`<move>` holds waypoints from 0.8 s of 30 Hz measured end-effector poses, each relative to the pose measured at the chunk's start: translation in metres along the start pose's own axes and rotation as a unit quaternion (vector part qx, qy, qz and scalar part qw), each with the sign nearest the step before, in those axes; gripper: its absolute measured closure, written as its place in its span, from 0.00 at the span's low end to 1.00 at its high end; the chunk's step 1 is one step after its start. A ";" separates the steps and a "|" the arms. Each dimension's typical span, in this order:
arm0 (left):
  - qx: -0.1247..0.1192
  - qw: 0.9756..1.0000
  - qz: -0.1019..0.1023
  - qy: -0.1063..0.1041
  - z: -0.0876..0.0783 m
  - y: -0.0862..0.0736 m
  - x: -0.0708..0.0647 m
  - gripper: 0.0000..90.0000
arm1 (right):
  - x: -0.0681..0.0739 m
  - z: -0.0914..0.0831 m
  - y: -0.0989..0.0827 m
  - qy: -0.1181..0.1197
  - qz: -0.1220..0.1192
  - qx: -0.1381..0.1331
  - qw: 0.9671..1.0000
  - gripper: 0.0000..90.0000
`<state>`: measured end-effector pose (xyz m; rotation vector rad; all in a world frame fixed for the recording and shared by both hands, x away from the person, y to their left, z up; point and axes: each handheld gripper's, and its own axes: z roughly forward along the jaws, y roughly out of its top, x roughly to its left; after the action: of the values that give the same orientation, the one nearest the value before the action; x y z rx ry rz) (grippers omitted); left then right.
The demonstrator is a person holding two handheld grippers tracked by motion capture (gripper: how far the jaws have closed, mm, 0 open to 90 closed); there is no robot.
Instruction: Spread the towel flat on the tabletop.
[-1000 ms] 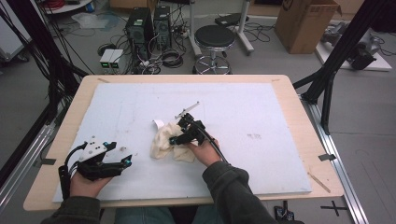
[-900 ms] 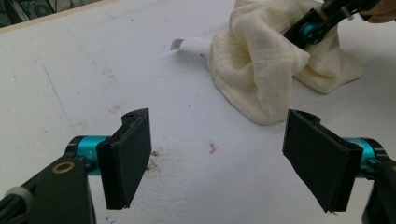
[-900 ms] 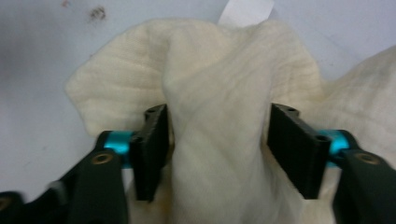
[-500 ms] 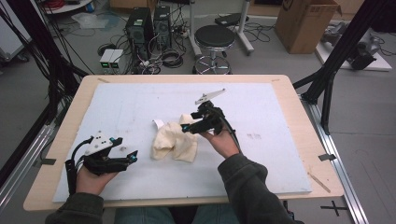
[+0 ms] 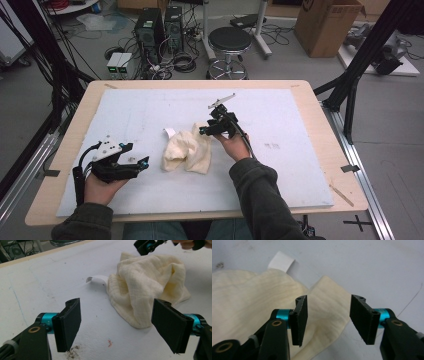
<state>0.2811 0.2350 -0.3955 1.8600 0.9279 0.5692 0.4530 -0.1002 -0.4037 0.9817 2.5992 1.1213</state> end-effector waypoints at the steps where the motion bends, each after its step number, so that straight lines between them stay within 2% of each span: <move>1: 0.000 1.000 0.002 0.000 -0.001 0.000 0.001 0.27 | 0.000 0.004 -0.001 -0.007 -0.001 0.008 1.000 0.58; 3: 0.000 1.000 0.002 0.000 -0.001 0.000 0.002 0.27 | -0.001 0.016 -0.003 -0.016 -0.001 0.033 0.999 0.62; 8: -0.001 1.000 0.000 0.002 -0.002 -0.001 0.002 0.27 | -0.001 0.027 -0.006 -0.023 -0.008 0.057 0.998 0.68; 11: 0.001 1.000 0.001 0.003 -0.002 -0.001 0.003 0.27 | 0.002 0.028 -0.006 -0.041 -0.022 0.059 0.997 0.77; 17: 0.001 1.000 0.000 0.004 -0.001 -0.002 0.004 0.27 | 0.001 0.027 -0.007 -0.053 -0.023 0.060 0.997 0.93; 19: 0.003 1.000 -0.001 0.004 -0.001 -0.002 0.004 0.27 | 0.001 0.027 -0.007 -0.050 -0.026 0.060 0.997 0.97; 24: 0.002 1.000 -0.002 0.004 -0.001 -0.002 0.004 0.27 | -0.002 0.022 -0.008 -0.035 -0.022 0.064 0.997 0.98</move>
<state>0.2825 0.2395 -0.3966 1.8604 0.9384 0.5735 0.4586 -0.0922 -0.4246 0.9637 2.6505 0.9036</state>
